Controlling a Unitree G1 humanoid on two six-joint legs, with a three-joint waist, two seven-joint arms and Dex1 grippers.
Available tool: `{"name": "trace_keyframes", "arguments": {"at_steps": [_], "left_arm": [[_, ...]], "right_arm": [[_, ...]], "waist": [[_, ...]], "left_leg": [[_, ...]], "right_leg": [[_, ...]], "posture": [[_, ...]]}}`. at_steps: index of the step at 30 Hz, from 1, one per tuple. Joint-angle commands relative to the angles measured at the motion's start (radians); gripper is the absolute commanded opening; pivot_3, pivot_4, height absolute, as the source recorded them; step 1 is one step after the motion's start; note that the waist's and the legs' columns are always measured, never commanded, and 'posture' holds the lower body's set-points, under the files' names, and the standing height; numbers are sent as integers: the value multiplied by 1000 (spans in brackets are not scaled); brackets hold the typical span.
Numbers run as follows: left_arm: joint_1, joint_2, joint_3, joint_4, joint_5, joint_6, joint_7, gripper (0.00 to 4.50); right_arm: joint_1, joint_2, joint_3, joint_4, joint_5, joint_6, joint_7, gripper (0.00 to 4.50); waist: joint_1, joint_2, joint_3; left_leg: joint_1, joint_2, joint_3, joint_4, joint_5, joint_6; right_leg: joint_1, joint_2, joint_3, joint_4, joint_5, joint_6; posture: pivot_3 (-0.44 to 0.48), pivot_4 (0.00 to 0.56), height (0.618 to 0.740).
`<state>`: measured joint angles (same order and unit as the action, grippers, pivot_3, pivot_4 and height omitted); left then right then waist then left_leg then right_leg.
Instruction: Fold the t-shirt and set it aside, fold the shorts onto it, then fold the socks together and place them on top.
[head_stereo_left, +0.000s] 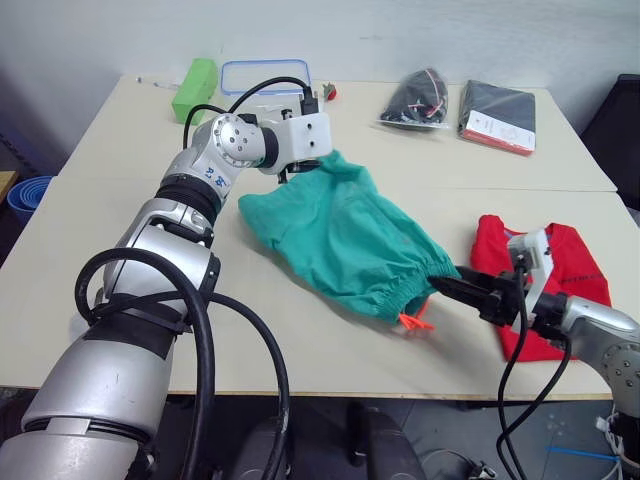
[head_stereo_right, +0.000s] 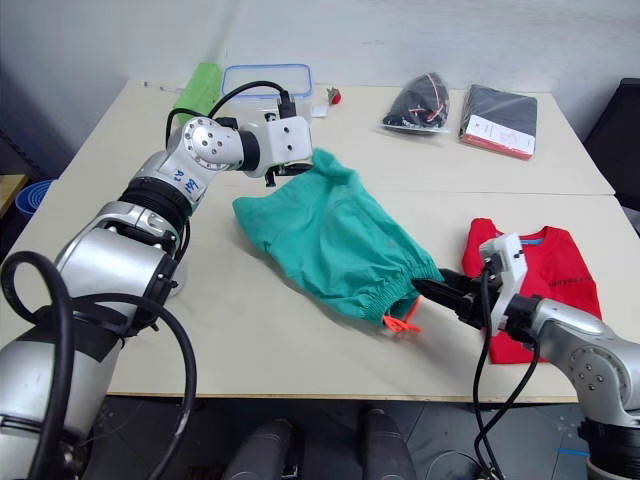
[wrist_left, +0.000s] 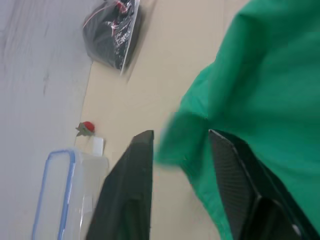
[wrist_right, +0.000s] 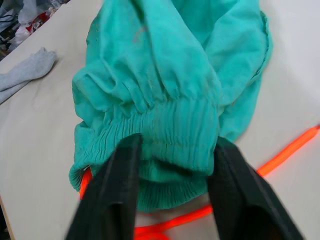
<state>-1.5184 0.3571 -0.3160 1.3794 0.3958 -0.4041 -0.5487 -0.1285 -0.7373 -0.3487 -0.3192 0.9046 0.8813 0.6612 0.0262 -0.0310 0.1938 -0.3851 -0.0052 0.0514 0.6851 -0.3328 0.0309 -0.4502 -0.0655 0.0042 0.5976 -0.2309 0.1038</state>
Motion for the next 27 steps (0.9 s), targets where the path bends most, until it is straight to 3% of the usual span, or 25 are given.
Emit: {"name": "trace_keyframes", "arguments": {"at_steps": [1, 3, 4, 7, 9, 11, 13, 15, 21, 27], "left_arm": [[-19, 31, 65, -16, -29, 50, 86, 3155], [-17, 50, 105, -16, -47, 78, 110, 3780], [-15, 66, 140, -19, -74, 81, 94, 3787], [-9, 91, 211, -29, -128, 72, 33, 3787], [10, 113, 250, -44, -173, 38, -88, 3787], [69, 160, 247, -76, -193, -50, -292, 3787], [153, 222, 225, -121, -203, -151, -487, 4144], [219, 267, 206, -158, -198, -223, -574, 4445], [351, 327, 181, -241, -211, -311, -678, 4445], [375, 288, 134, -248, -136, -376, -542, 4445]], "right_arm": [[0, -32, -80, -29, 26, 5, -10, 3546], [-8, -50, -99, -21, 21, 4, -6, 4247], [-21, -65, -103, -22, 5, -9, -3, 4484], [-41, -92, -99, -42, -24, -37, 5, 4484], [-31, -132, -56, -113, -84, -98, 49, 4484], [-22, -171, 13, -224, -153, -167, 94, 4484], [-23, -205, 114, -326, -247, -243, 122, 4500], [-20, -229, 205, -372, -348, -321, 143, 4500], [2, -224, 403, -311, -642, -551, 152, 4500], [-12, -178, 528, -202, -832, -673, 138, 4500]], "waist": [[-1, 0, 0], [-1, 0, 0], [-2, 0, 0], [-3, 0, 0], [-2, 0, 0], [-2, 1, -1], [-10, 3, -2], [-16, 3, -2], [-9, 2, -1], [0, 2, -2]], "left_leg": [[0, 0, 0, 0, 0, 0], [0, 0, 0, 0, 0, 0], [0, 0, 0, 0, 0, 0], [0, 0, 0, 0, 0, 0], [0, 0, 0, 0, 0, 0], [1, 0, 1, 0, 0, 0], [2, 0, 2, 0, 2, -4], [3, 1, 3, 0, 3, -6], [0, 1, 1, 11, -2, 2], [0, -5, 1, 16, -3, 9]], "right_leg": [[0, 0, 0, 0, 0, 0], [0, 0, 0, 1, 0, 0], [0, 0, 0, 1, 0, 0], [0, 0, 0, 2, 0, 0], [0, 0, 0, 2, 0, 0], [0, 0, 0, 2, 0, 0], [0, 1, 1, 2, 0, 0], [0, 2, 1, 3, 0, -1], [1, 0, 0, 6, 0, -1], [5, -8, -1, 5, 3, 2]], "posture": [[0, 150, 740], [0, 150, 740], [0, 150, 740], [0, 150, 740], [0, 150, 740], [0, 150, 740], [0, 150, 740], [0, 150, 740], [0, 150, 740], [0, 150, 740]]}}
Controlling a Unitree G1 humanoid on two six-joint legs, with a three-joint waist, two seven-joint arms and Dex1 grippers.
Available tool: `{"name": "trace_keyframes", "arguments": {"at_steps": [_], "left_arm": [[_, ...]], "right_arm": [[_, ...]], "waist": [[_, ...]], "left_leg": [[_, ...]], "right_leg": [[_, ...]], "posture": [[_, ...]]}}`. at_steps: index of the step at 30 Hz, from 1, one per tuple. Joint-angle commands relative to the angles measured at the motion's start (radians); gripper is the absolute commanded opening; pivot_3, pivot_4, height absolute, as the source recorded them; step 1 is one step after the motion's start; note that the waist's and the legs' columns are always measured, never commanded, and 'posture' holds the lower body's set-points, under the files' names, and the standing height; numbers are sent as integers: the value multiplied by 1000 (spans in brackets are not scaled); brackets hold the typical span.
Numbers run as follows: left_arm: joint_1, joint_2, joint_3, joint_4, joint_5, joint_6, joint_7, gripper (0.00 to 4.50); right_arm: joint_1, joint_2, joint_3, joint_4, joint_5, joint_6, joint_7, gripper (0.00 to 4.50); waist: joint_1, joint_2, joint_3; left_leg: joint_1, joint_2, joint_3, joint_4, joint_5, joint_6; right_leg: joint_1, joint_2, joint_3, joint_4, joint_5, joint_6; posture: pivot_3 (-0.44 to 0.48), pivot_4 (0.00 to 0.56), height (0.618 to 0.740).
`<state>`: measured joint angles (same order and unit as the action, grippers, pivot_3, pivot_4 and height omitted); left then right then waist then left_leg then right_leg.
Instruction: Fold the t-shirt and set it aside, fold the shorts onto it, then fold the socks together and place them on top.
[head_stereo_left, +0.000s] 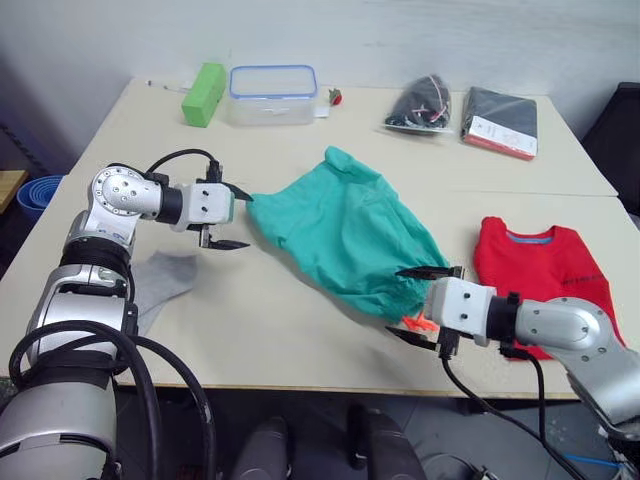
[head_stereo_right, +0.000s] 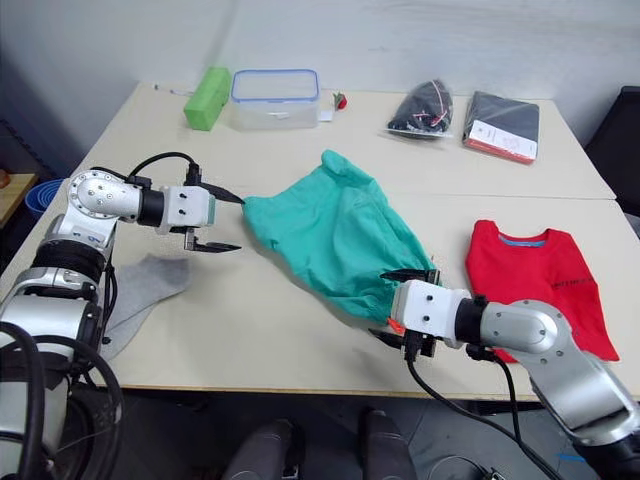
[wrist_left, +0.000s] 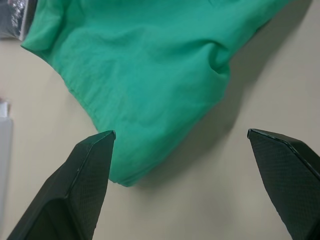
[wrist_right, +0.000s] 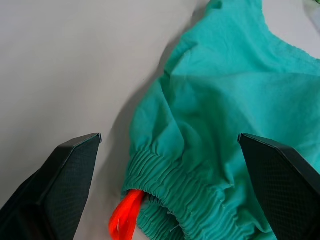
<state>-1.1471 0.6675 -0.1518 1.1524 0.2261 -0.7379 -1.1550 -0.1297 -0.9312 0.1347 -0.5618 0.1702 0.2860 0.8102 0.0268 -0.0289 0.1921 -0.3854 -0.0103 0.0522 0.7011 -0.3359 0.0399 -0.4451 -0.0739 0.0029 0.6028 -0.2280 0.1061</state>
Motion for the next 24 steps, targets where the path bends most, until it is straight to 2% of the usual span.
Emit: {"name": "trace_keyframes", "arguments": {"at_steps": [1, 11, 12, 14, 15, 23, 24], "left_arm": [[4, -27, -46, -15, 53, -51, 90, 4445], [-20, -68, -158, 64, 191, -47, 290, 4445], [-20, -73, -170, 70, 205, -42, 310, 4484], [-17, -82, -188, 80, 227, -40, 349, 4074], [-16, -84, -193, 85, 232, -39, 359, 3859], [-21, -103, -194, 100, 230, -21, 415, 1316], [-22, -105, -193, 99, 227, -21, 414, 1052]], "right_arm": [[-20, 28, 60, 64, -131, -96, -22, 4500], [-95, 150, 135, 229, -349, -217, -109, 4500], [-101, 157, 140, 249, -370, -231, -115, 4315], [-100, 166, 143, 282, -399, -262, -124, 3921], [-101, 169, 143, 294, -407, -274, -125, 3559], [-94, 167, 108, 324, -406, -334, -107, 699], [-93, 163, 104, 329, -400, -346, -102, 448]], "waist": [[-2, 0, 0], [-14, 0, 0], [-14, 0, 0], [-13, 0, 0], [-11, 0, 0], [-6, 0, 0], [-6, 0, 0]], "left_leg": [[0, -1, 0, 0, 0, 0], [0, -1, 1, -1, 0, 0], [0, -1, 1, -1, 0, 0], [1, -1, 1, -1, 0, 0], [2, -1, 2, -1, 0, 1], [2, -2, 1, -1, 1, 1], [2, -2, 1, -1, 1, 1]], "right_leg": [[0, -1, 0, 0, 0, 0], [-1, 0, -4, 0, 0, 1], [-1, -1, -4, 0, 0, 1], [0, -1, -4, 0, 0, 1], [1, -1, -4, 0, 0, 1], [1, -2, -3, 2, 0, 1], [1, -2, -4, 1, 0, 1]], "posture": [[0, 150, 740], [0, 150, 740], [0, 150, 740], [0, 150, 740], [0, 150, 740], [0, 150, 740], [0, 150, 740]]}}
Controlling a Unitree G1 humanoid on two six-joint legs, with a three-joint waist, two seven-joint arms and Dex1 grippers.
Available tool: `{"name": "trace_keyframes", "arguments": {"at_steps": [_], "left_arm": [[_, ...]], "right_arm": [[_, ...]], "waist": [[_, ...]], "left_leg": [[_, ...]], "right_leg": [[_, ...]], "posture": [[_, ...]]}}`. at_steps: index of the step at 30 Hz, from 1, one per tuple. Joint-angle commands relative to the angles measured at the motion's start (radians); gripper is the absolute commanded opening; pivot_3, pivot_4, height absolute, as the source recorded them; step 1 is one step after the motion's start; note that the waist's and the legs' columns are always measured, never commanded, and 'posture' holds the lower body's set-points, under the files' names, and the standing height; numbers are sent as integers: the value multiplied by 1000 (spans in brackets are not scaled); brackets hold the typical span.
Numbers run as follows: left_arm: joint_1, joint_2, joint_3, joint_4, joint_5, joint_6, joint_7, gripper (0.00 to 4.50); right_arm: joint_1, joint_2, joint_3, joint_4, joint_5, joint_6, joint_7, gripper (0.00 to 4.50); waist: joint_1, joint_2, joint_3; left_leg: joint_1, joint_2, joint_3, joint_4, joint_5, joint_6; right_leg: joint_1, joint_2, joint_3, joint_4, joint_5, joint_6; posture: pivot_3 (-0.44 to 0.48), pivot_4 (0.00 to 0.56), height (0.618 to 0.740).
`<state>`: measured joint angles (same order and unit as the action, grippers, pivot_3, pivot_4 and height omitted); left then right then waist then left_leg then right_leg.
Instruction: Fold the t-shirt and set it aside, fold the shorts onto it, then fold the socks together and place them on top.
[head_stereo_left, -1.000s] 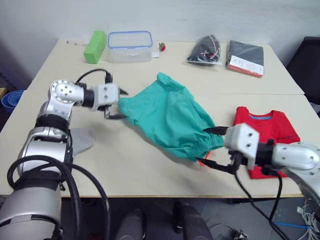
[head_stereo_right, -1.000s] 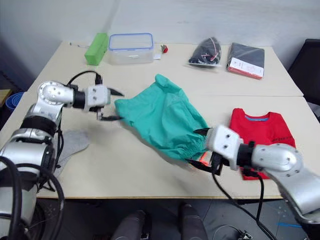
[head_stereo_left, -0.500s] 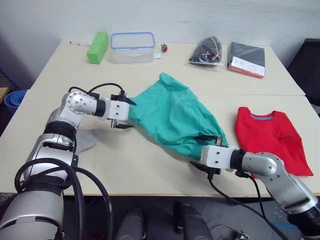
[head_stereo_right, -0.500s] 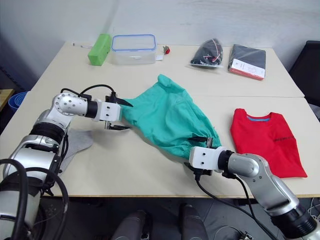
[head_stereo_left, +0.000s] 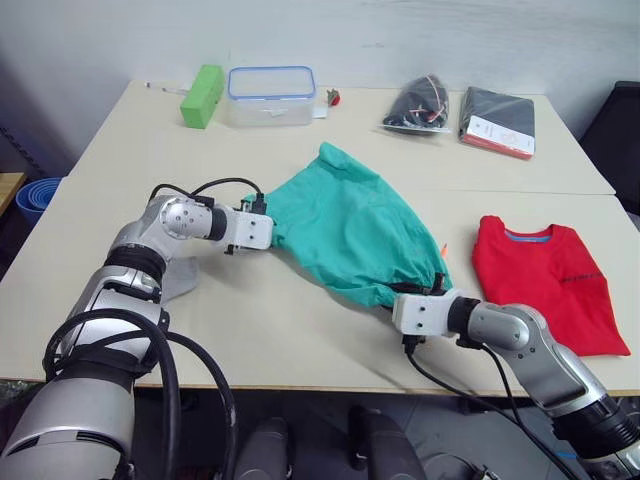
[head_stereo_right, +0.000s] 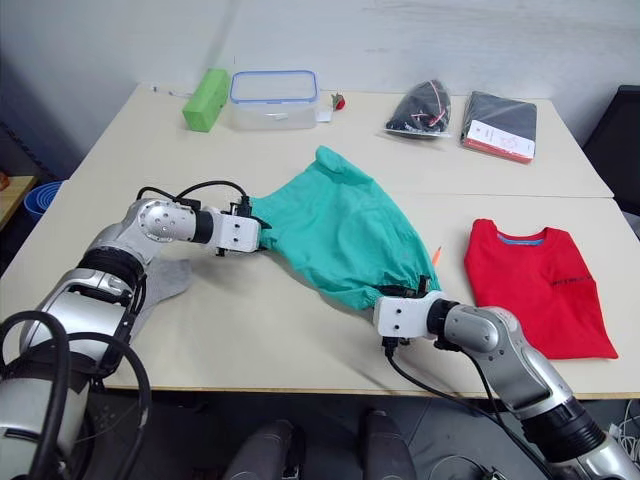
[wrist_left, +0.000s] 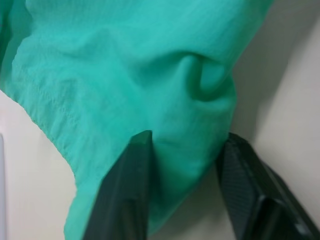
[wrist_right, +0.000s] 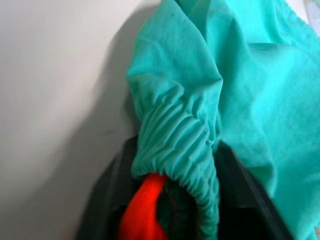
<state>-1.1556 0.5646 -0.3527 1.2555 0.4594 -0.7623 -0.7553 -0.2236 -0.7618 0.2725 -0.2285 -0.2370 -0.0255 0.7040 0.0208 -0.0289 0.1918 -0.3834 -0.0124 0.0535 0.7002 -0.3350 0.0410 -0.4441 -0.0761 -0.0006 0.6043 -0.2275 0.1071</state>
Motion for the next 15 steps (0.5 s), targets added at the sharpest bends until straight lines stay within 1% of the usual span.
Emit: {"name": "trace_keyframes", "arguments": {"at_steps": [1, 2, 3, 7, 9, 10, 12, 14, 15], "left_arm": [[-14, -3, 8, -6, -9, 0, 11, 738], [-13, -3, 9, -10, -13, -6, 1, 442], [-10, 0, 11, -16, -21, -17, -17, 40], [24, 25, 38, -69, -94, -63, -153, 0], [63, 44, 62, -135, -164, -63, -256, 0], [96, 60, 72, -198, -211, -48, -318, 0], [192, 108, 89, -375, -312, 15, -435, 0], [319, 174, 106, -606, -408, 137, -525, 0], [374, 203, 115, -710, -443, 203, -550, 0]], "right_arm": [[1, -10, -39, 2, 14, -47, 9, 161], [-1, -14, -46, 10, 21, -63, 13, 94], [-4, -19, -52, 21, 32, -84, 22, 94], [-21, -55, -69, 69, 84, -191, 84, 94], [-29, -81, -71, 106, 112, -278, 126, 94], [-35, -95, -71, 128, 135, -336, 155, 94], [-44, -126, -66, 174, 187, -464, 221, 94], [-57, -143, -58, 227, 216, -577, 261, 94], [-63, -147, -54, 250, 228, -620, 277, 94]], "waist": [[0, 0, 0], [0, 0, 0], [0, 0, 0], [-2, 0, 0], [-5, 0, 0], [-10, 0, 0], [-21, 0, 0], [-30, 0, 0], [-35, 1, 0]], "left_leg": [[0, 0, 0, 0, 0, 0], [0, 0, 0, 0, 0, 0], [0, 0, 0, 0, 0, 0], [0, 0, 1, 0, 0, 0], [0, 0, 1, 0, 0, 0], [0, 0, 1, 0, 0, 0], [0, 1, 1, -1, 0, 0], [0, 2, 1, -1, 0, 0], [0, 3, 2, -1, 0, -1]], "right_leg": [[0, 0, 0, 0, 0, 0], [0, 0, 0, 0, 0, 0], [0, 0, 0, -1, 0, 0], [0, 0, -1, -1, 0, 0], [0, 0, -1, -1, 0, 0], [0, -1, -1, -1, 0, 0], [0, -1, -1, -2, 0, 0], [0, -2, -1, -2, 0, 0], [0, -3, 0, -2, 0, 0]], "posture": [[0, 150, 740], [0, 150, 740], [0, 150, 740], [0, 150, 740], [0, 150, 740], [0, 150, 740], [0, 150, 740], [0, 150, 740], [0, 150, 740]]}}
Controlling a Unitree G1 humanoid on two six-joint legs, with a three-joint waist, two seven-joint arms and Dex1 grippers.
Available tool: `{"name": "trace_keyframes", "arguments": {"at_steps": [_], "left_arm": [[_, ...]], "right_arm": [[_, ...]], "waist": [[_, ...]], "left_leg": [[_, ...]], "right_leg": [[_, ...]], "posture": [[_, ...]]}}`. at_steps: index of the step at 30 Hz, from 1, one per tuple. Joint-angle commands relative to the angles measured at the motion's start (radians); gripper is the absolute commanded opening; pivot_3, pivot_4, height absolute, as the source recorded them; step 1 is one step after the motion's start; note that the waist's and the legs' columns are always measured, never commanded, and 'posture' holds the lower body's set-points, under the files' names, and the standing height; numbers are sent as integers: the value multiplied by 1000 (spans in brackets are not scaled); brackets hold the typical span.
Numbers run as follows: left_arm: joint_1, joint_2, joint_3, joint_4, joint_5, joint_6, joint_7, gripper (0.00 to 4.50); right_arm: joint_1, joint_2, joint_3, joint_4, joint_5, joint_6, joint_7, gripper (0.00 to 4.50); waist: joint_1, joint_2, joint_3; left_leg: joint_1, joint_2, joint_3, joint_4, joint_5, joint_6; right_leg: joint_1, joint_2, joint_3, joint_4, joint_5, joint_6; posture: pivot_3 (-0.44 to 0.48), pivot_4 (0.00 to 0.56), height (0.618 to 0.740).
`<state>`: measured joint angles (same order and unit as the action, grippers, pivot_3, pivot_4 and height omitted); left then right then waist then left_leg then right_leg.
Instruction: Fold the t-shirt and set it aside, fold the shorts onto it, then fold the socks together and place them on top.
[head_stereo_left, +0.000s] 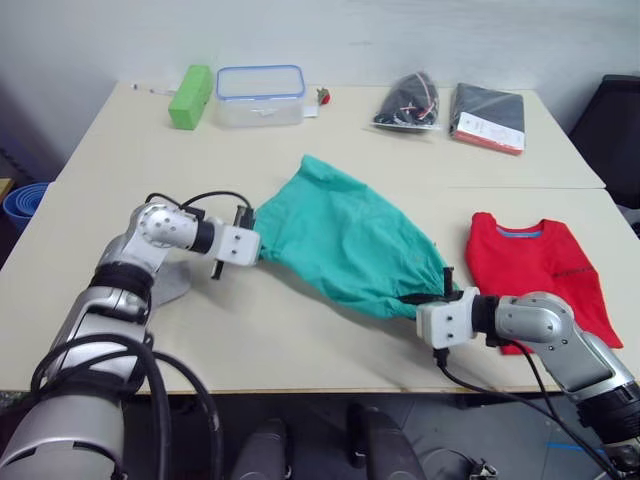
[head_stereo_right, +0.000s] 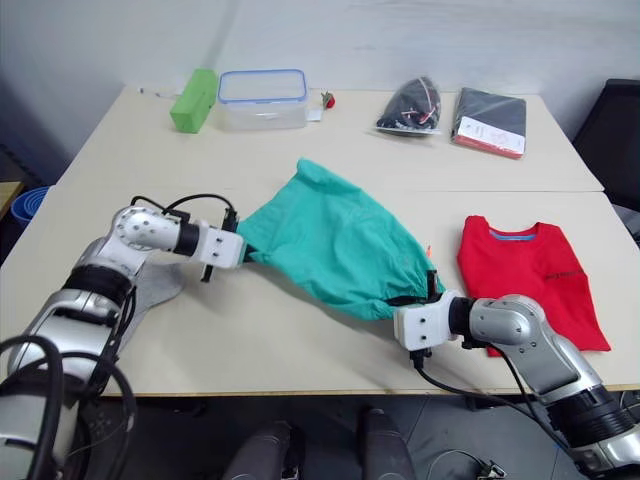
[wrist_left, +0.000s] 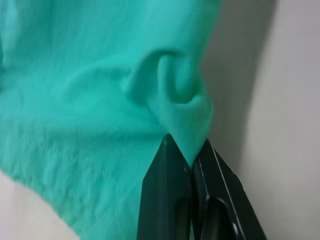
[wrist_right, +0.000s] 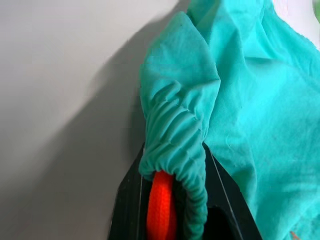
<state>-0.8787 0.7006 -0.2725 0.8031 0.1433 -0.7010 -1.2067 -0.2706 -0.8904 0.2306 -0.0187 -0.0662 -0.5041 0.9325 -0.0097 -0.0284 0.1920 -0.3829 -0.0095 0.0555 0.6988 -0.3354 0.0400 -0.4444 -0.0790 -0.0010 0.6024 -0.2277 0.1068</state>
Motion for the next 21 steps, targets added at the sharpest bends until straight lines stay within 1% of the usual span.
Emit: {"name": "trace_keyframes", "arguments": {"at_steps": [1, 3, 4, 6, 8, 9, 10, 13, 15, 16, 17, 19, 20, 21], "left_arm": [[147, 92, 44, -351, -157, 204, -115, 0], [314, 178, 80, -611, -243, 395, -140, 0], [370, 206, 95, -700, -270, 465, -143, 0], [540, 281, 150, -908, -363, 638, -138, 0], [696, 335, 215, -1066, -412, 753, -108, 0], [753, 346, 243, -1119, -421, 789, -85, 0], [795, 349, 265, -1160, -426, 818, -60, 0], [887, 341, 301, -1252, -429, 883, -1, 0], [921, 334, 307, -1283, -406, 898, 32, 0], [929, 326, 305, -1281, -376, 893, 63, 0], [930, 318, 298, -1267, -343, 887, 93, 0], [931, 304, 290, -1249, -308, 878, 130, 0], [933, 298, 289, -1244, -310, 883, 135, 0], [936, 291, 290, -1239, -317, 886, 135, 0]], "right_arm": [[-20, -20, -7, 59, 68, -176, 63, 94], [-39, -39, 20, 121, 79, -324, 111, 94], [-47, -44, 29, 145, 83, -374, 126, 94], [-73, -58, 55, 206, 95, -486, 158, 94], [-102, -71, 81, 268, 93, -577, 179, 94], [-119, -75, 94, 301, 93, -618, 187, 94], [-135, -75, 104, 330, 90, -652, 189, 94], [-181, -74, 135, 408, 82, -731, 189, 94], [-205, -69, 150, 451, 74, -760, 182, 94], [-217, -63, 150, 471, 66, -773, 171, 94], [-225, -59, 151, 486, 60, -782, 161, 94], [-235, -57, 156, 505, 52, -792, 146, 94], [-231, -64, 164, 503, 60, -783, 148, 94], [-223, -73, 169, 496, 71, -768, 149, 444]], "waist": [[-8, 0, 0], [-18, 1, 0], [-19, 1, 0], [-22, 1, 0], [-23, 1, 1], [-22, 2, 1], [-22, 2, 1], [-14, 2, 1], [-14, 3, 2], [-15, 3, 2], [-16, 3, 2], [-18, 3, 2], [-18, 3, 1], [-18, 3, 1]], "left_leg": [[0, 1, 0, 0, 0, -1], [1, 3, 0, 0, -1, -2], [2, 3, 0, 0, -1, -2], [4, 4, 1, -1, -2, -3], [8, 5, 2, -3, -3, -4], [10, 5, 3, -5, -3, -4], [14, 5, 2, -6, -3, -4], [17, 6, -2, -7, -2, -6], [23, 6, -3, -8, -2, -7], [28, 6, -3, -11, -2, -8], [31, 6, -3, -13, -2, -8], [31, 6, -3, -15, -2, -9], [31, 6, -3, -16, -1, -10], [31, 6, -3, -16, -1, -11]], "right_leg": [[0, -1, 1, 0, 0, 0], [0, -1, 1, 0, 0, -1], [0, -1, 2, 0, -1, -1], [1, -1, 4, 1, -2, -4], [3, -1, 7, 3, -4, -6], [4, -1, 7, 3, -4, -7], [7, -1, 8, 2, -5, -9], [10, -2, 7, 0, -6, -11], [16, -2, 6, 0, -8, -13], [20, -2, 6, 0, -10, -17], [22, -2, 6, -1, -17, -30], [21, -2, 6, 0, -17, -31], [20, -1, 6, 1, -17, -30], [19, -1, 6, 3, -16, -28]], "posture": [[0, 150, 740], [0, 150, 740], [0, 150, 740], [0, 150, 740], [0, 150, 740], [0, 150, 740], [0, 150, 740], [0, 150, 740], [0, 150, 740], [0, 150, 740], [0, 150, 740], [0, 150, 740], [0, 150, 740], [0, 150, 740]]}}
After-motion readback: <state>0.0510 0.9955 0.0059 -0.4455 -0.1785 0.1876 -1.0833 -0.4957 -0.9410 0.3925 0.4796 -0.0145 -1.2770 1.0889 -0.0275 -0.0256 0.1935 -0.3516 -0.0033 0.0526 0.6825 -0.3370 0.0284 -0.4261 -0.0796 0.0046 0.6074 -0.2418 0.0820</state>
